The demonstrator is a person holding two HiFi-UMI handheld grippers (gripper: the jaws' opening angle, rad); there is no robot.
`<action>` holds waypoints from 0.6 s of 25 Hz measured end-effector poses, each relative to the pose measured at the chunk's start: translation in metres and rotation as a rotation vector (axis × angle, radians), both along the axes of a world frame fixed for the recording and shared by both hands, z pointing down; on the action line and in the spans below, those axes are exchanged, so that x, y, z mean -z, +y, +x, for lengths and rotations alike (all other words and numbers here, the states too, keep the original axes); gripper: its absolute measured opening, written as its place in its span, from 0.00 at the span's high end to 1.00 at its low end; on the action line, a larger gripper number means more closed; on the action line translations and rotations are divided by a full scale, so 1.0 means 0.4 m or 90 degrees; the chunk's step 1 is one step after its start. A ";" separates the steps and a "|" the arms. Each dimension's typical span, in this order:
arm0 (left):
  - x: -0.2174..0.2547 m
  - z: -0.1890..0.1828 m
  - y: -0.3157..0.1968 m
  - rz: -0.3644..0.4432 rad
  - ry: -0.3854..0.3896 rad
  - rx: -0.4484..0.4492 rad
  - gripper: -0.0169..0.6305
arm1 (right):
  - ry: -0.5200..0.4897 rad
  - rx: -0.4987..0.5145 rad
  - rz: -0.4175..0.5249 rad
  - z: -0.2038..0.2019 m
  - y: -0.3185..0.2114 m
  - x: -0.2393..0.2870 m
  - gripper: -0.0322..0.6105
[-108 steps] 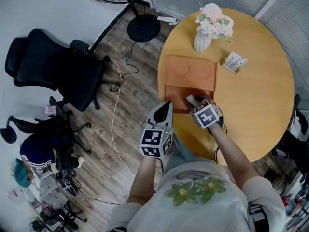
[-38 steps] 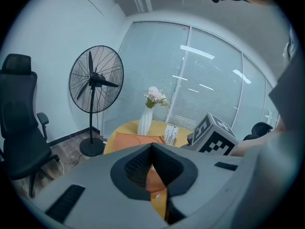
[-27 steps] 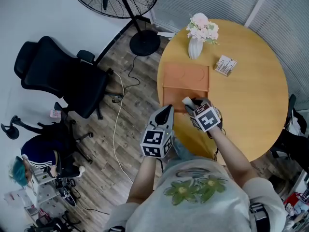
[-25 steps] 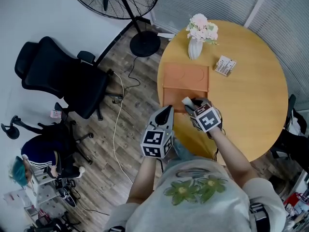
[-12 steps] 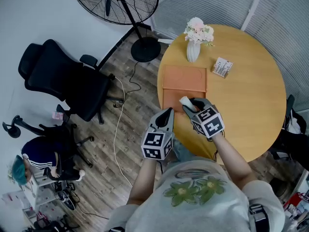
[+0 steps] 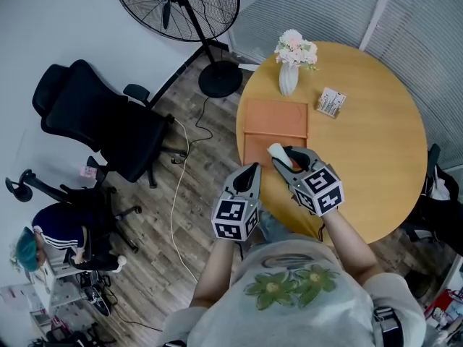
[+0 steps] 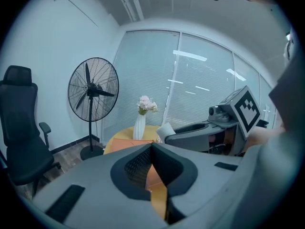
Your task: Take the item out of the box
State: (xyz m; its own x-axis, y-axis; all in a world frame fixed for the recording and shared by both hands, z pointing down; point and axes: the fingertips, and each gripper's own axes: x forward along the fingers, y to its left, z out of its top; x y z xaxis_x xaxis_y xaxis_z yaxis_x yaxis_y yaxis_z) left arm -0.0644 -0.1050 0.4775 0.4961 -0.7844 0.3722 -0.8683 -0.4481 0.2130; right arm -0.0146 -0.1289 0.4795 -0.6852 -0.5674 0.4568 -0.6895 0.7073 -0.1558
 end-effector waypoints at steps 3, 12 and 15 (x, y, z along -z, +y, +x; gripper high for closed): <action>0.008 -0.004 0.005 0.006 0.000 0.005 0.96 | -0.031 0.001 0.033 -0.002 0.010 0.044 0.72; 0.032 -0.018 0.009 0.019 0.008 0.019 0.96 | -0.093 -0.005 0.091 0.004 0.030 0.121 0.72; 0.039 -0.019 0.013 0.022 0.011 0.019 0.96 | -0.105 -0.009 0.104 0.008 0.039 0.134 0.73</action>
State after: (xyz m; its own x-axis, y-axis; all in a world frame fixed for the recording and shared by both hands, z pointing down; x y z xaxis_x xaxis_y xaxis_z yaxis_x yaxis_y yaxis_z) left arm -0.0721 -0.0997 0.4617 0.4787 -0.8111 0.3362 -0.8775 -0.4298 0.2127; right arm -0.0115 -0.1135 0.4259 -0.7344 -0.6347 0.2404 -0.6742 0.7230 -0.1508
